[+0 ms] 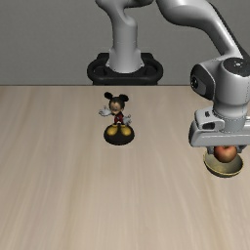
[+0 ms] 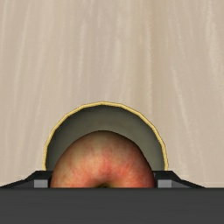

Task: Pick up the apple and put it on the bowl

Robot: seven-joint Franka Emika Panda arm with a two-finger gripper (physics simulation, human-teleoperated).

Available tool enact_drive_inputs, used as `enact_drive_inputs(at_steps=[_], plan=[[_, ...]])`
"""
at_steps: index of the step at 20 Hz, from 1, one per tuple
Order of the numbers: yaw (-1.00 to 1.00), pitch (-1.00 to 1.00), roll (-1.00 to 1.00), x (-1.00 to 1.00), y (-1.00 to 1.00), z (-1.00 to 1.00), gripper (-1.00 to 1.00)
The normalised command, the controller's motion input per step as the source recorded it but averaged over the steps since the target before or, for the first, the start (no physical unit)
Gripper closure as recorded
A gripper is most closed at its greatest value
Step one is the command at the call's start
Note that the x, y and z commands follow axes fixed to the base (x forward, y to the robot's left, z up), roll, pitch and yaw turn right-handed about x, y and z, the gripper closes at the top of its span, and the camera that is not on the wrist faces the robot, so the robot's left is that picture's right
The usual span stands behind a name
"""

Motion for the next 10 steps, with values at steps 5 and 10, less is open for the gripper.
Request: enact_drive_inputs(at_steps=[5,10], plan=[[0.0,0.0,0.0,0.0,0.0,0.0,-1.0],[0.0,0.0,0.0,0.0,0.0,0.0,-1.0]])
